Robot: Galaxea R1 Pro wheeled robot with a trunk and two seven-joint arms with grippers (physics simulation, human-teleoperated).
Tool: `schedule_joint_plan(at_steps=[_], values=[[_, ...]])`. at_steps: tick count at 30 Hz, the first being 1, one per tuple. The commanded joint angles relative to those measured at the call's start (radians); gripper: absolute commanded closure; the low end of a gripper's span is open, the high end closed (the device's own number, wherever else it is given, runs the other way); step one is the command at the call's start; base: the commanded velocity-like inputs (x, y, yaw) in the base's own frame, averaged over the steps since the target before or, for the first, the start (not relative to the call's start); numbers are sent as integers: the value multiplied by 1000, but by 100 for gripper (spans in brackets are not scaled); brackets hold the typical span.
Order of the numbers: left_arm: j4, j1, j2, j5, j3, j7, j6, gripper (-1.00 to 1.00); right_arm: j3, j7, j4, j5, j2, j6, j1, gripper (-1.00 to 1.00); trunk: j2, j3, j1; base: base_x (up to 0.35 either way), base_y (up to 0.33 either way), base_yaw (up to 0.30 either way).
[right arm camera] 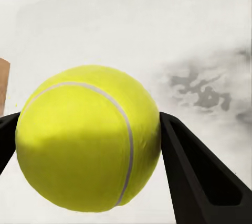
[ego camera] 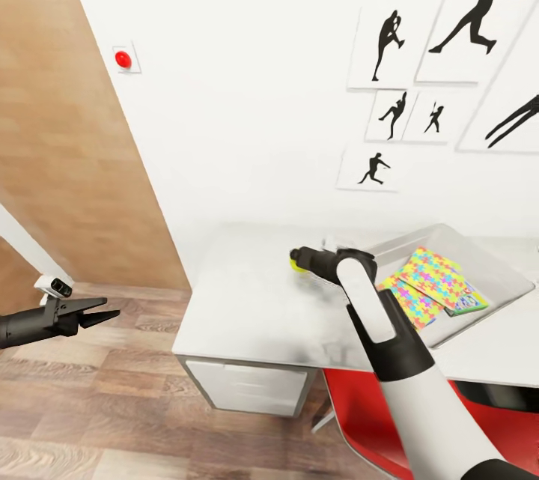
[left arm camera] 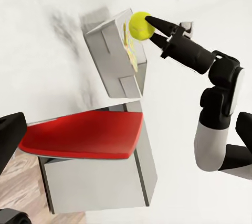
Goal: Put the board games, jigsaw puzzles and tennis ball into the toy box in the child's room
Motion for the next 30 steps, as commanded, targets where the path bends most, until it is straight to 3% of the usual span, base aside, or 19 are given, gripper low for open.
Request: schedule_joint_plan(at_steps=[1, 7, 21, 30], values=[[0, -1, 1, 1, -1, -3, 11, -100, 0, -12, -25, -13, 0, 3, -2, 100, -2, 0, 1, 0, 0, -69], [0, -1, 1, 1, -2, -3, 11, -100, 0, -12, -94, -14, 2, 42, -4, 100, -2, 9, 1, 0, 0, -34], [0, -1, 1, -2, -2, -3, 10, -100, -10, -12, -101, -13, -1, 48, -4, 100, -2, 31, 1, 0, 0, -1], [0, -1, 1, -1, -2, -3, 9, -100, -105, 9, -127, -36, -3, 80, 18, 100, -2, 45, 1, 0, 0, -35]])
